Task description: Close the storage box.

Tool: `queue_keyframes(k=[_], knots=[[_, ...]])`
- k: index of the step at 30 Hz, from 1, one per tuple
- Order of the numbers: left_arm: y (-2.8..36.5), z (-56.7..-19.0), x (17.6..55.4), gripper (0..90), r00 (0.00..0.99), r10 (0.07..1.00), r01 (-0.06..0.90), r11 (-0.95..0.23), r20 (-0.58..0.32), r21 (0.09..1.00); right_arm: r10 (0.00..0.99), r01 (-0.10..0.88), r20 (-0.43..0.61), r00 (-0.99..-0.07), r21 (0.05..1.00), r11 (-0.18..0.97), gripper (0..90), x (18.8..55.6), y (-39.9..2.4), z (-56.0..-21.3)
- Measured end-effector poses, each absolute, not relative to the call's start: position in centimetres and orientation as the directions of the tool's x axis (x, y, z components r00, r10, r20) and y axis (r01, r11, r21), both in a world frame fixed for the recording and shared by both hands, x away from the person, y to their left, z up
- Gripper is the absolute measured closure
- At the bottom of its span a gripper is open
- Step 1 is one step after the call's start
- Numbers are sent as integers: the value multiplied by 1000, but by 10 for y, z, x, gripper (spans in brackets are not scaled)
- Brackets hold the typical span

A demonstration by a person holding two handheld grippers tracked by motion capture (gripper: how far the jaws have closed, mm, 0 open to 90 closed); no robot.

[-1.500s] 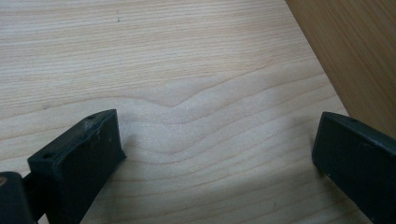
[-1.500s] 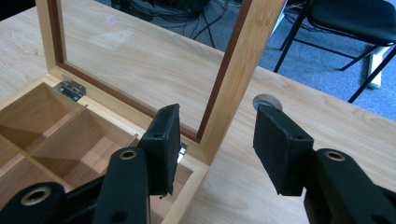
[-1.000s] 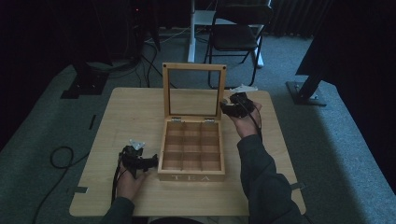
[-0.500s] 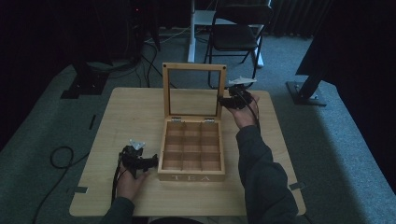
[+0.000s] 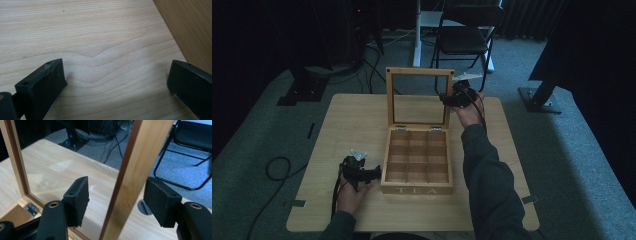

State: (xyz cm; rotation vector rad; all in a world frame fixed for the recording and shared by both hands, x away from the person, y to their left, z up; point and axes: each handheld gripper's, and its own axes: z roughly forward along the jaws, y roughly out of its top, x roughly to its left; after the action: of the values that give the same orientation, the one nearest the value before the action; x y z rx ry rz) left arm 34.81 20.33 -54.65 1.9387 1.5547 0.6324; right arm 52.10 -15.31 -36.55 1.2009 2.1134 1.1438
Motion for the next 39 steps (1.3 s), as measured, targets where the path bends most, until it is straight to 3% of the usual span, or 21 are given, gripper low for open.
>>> queue_keyframes(k=[7,13,19,39], knots=[[203,-546,348,16,214,977,709,-165,13,686,851,483,90,-517,852,203,378,536,-152,-363],[203,-546,348,16,214,977,709,-165,13,686,851,470,89,-518,861,196,425,533,-154,-363],[203,-546,348,16,215,977,709,-165,13,685,849,429,79,-523,885,182,482,518,-159,-363],[204,-546,348,16,215,977,708,-166,14,686,812,332,14,-584,916,223,552,467,-169,-351]])
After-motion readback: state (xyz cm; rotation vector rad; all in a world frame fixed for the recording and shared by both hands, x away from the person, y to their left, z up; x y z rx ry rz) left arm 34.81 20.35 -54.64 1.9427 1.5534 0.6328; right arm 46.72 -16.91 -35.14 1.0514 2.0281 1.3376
